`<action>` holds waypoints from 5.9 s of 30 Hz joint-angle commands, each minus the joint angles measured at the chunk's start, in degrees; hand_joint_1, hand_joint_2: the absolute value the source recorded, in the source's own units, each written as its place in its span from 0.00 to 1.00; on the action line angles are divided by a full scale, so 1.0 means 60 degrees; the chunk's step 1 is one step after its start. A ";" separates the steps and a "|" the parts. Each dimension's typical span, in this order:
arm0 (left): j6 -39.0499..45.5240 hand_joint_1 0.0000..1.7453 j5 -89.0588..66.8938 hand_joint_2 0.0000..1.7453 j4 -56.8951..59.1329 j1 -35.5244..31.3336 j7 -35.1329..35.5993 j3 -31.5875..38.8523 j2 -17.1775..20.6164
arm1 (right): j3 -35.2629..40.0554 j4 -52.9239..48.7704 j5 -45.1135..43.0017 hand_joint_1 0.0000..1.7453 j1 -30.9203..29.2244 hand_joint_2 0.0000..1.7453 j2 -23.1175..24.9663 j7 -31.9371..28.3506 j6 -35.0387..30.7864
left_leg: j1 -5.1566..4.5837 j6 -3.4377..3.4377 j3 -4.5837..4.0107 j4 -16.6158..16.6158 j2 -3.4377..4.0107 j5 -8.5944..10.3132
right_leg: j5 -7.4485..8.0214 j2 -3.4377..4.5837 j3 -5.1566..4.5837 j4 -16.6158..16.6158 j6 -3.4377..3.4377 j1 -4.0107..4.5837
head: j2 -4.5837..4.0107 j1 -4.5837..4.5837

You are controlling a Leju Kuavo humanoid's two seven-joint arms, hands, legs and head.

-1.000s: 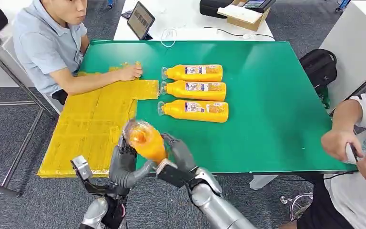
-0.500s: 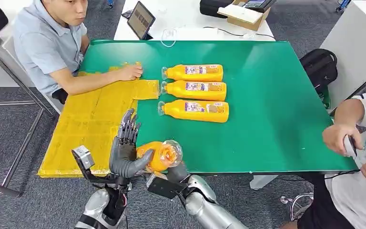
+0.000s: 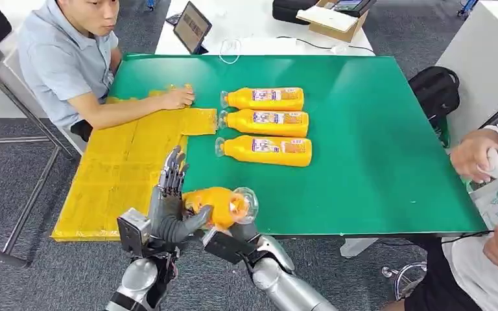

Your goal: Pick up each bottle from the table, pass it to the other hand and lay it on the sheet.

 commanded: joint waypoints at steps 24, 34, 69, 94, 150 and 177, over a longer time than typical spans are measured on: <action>-0.0349 0.00 0.0103 1.00 0.0447 0.0432 0.0298 0.0763 0.0072 | 0.0694 -0.0716 0.1178 1.00 -0.0472 1.00 -0.0288 0.1137 0.0432 | 0.0012 -0.0016 0.0033 0.0000 0.0023 -0.0020 | -0.0014 0.0020 0.0024 -0.0003 -0.0024 0.0013 | 0.0000 -0.0004; -0.1361 0.00 0.1723 1.00 0.0068 0.0279 0.0623 0.0838 -0.0077 | 0.0957 -0.0214 0.1384 1.00 -0.0639 1.00 -0.0208 0.1186 0.0495 | 0.0014 -0.0014 0.0029 0.0002 0.0012 -0.0018 | -0.0015 0.0008 0.0024 -0.0004 -0.0023 0.0014 | 0.0000 -0.0004; -0.0097 1.00 0.1909 1.00 0.3803 -0.2574 0.0892 0.2481 0.1059 | 0.1458 -0.3787 0.2724 0.00 0.0359 0.00 -0.0974 0.0100 -0.3305 | 0.0015 -0.0022 0.0027 -0.0004 -0.0019 -0.0004 | -0.0017 -0.0025 0.0022 -0.0001 -0.0031 0.0016 | 0.0000 -0.0004; -0.1406 1.00 -0.7404 1.00 0.9955 -0.8150 0.4670 -0.0854 0.2104 | 0.0144 -0.4286 0.1072 0.00 0.1335 0.00 -0.1150 -0.0831 -0.2419 | 0.0028 -0.0021 0.0014 0.0016 -0.0019 0.0012 | -0.0014 -0.0021 0.0017 0.0016 -0.0023 0.0024 | 0.0000 -0.0004; 0.2344 0.00 -0.2936 1.00 -0.1087 -0.1205 0.0706 0.1676 0.1003 | -0.1491 -0.2234 0.4194 0.00 0.1106 1.00 -0.2100 0.1553 -0.2399 | 0.0007 -0.0014 -0.0001 -0.0006 0.0027 0.0013 | 0.0005 0.0019 -0.0012 -0.0007 -0.0010 0.0003 | 0.0000 -0.0003; 0.2426 0.00 -0.1104 1.00 -0.1553 -0.0306 -0.0116 0.1666 0.0542 | -0.2110 0.2681 0.5889 0.00 -0.1621 1.00 -0.1701 0.3486 -0.1407 | 0.0007 -0.0021 0.0008 0.0002 0.0022 0.0005 | -0.0002 0.0018 -0.0001 0.0005 -0.0021 0.0008 | 0.0000 -0.0004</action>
